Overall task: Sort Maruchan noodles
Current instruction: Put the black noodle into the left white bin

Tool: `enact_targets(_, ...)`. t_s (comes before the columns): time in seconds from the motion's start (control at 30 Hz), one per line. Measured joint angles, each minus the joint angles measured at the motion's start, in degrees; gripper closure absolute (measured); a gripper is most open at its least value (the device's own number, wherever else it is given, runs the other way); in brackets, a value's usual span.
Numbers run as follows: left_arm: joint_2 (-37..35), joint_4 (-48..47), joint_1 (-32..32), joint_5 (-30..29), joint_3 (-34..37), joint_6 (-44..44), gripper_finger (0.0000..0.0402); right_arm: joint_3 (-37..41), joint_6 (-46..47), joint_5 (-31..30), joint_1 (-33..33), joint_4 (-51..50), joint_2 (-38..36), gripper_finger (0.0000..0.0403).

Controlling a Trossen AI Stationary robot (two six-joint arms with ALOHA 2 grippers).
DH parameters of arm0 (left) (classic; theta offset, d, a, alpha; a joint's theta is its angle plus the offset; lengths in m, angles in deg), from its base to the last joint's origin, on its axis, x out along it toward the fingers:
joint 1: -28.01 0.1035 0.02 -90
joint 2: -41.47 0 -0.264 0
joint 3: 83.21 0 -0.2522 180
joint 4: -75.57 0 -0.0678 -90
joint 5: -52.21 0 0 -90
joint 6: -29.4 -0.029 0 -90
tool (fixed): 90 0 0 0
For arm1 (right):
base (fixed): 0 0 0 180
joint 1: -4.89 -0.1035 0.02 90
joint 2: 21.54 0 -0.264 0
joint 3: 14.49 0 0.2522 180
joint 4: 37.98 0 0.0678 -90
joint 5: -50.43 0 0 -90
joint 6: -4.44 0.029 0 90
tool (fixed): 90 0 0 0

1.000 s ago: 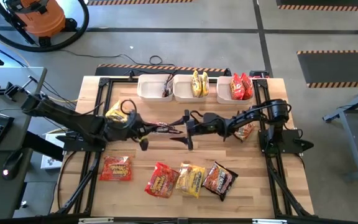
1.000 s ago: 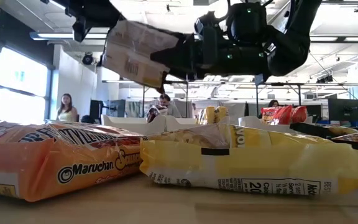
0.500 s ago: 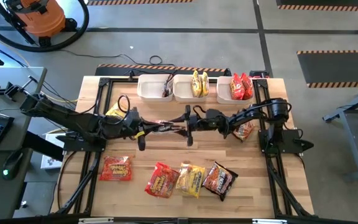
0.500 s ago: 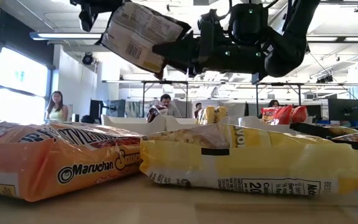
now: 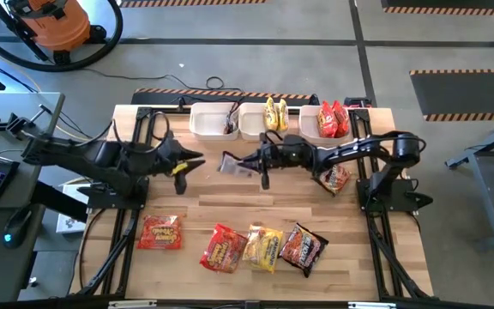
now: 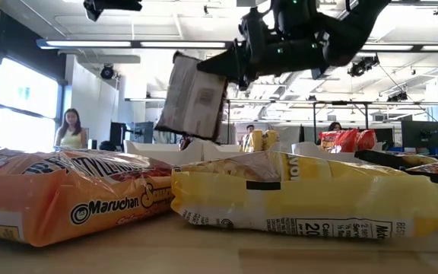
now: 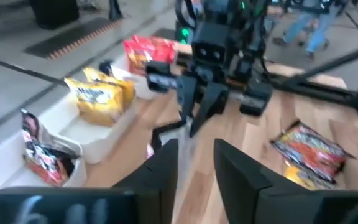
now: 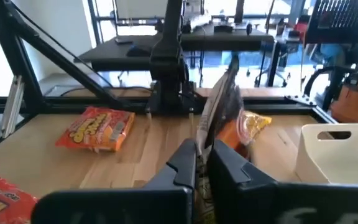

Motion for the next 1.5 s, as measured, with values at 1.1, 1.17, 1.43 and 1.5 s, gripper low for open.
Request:
enact_targets(1.1,-0.85,33.58,12.11,19.83,29.19,4.37,0.0198,-2.83,-2.09,3.87,-0.39,-0.81,0.34,0.0402)
enact_targets(1.17,-0.85,33.51,12.68,20.59,28.64,3.24,0.0182,-2.80,-2.09,3.95,-0.39,-0.82,0.34,0.0402)
enact_targets(1.43,-0.17,33.77,15.04,22.57,28.19,0.05,0.0147,-2.80,-2.09,4.25,-0.39,1.10,0.34,0.0402)
enact_targets(1.5,0.64,34.54,15.43,22.73,28.19,0.04,0.0146,-2.78,-2.09,4.61,-0.39,2.00,0.34,0.0402)
